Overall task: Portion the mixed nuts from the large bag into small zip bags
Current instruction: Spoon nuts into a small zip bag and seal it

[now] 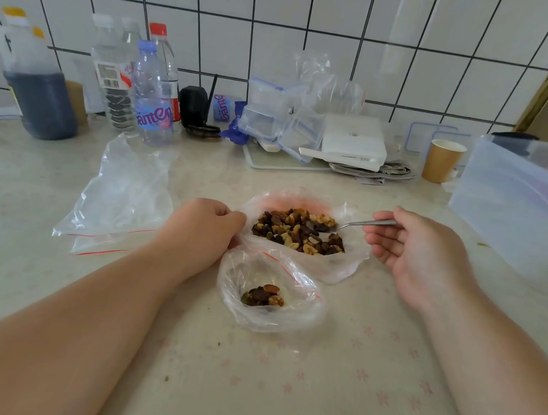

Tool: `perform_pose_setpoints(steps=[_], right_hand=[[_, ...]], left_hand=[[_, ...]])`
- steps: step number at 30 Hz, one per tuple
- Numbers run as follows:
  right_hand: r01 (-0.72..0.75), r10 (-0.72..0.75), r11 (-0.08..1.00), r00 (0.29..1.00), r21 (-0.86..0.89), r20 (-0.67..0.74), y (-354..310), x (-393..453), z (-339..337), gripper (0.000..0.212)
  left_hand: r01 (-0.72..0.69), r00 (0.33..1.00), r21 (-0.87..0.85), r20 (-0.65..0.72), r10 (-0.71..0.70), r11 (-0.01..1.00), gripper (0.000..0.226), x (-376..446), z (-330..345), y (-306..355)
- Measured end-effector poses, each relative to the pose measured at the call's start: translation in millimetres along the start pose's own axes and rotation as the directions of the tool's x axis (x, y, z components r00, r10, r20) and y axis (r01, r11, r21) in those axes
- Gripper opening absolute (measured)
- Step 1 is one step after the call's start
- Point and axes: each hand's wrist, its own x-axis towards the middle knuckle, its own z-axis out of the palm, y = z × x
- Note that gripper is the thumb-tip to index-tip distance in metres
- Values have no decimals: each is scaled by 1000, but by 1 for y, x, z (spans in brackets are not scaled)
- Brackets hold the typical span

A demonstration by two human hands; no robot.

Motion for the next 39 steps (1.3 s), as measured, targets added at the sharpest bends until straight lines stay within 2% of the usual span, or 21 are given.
perform_pose_setpoints(steps=[9, 15, 18, 23, 29, 32, 34, 37, 39], right_hand=[[-47, 32, 988, 994, 145, 104, -6, -5, -2, 32], [-15, -15, 995, 959, 102, 283, -12, -17, 4, 44], [45, -61, 998, 920, 49, 388, -12, -24, 7, 45], [214, -180, 977, 810, 4, 559, -10, -33, 9, 29], [465, -238, 863, 721, -200, 650, -2, -36, 7, 28], [489, -274, 854, 711, -177, 647, -3, -35, 5, 28], [461, -308, 881, 729, -106, 611, -6, -33, 5, 30], [378, -351, 925, 810, 39, 470, -11, -29, 3, 31], [359, -351, 933, 879, 34, 322, -12, -25, 2, 32]], left_hand=[[5, 1000, 30, 19, -6, 1000, 41, 2, 0, -2], [-30, 999, 49, 12, 30, 998, 39, 1, 1, -4], [-26, 1000, 45, 15, 25, 999, 38, 1, 1, -2], [-4, 1000, 11, 23, 4, 1000, 39, 2, 0, -2], [11, 999, 5, 41, -11, 1000, 39, 1, -1, 1], [3, 999, 3, 32, -3, 1000, 39, -1, -1, 1], [-3, 1000, 4, 23, 3, 1000, 40, -2, -1, 0], [-7, 1000, 14, 18, 7, 1000, 39, -3, -1, 1], [-6, 1000, 13, 17, 6, 1000, 39, -3, 0, 1]])
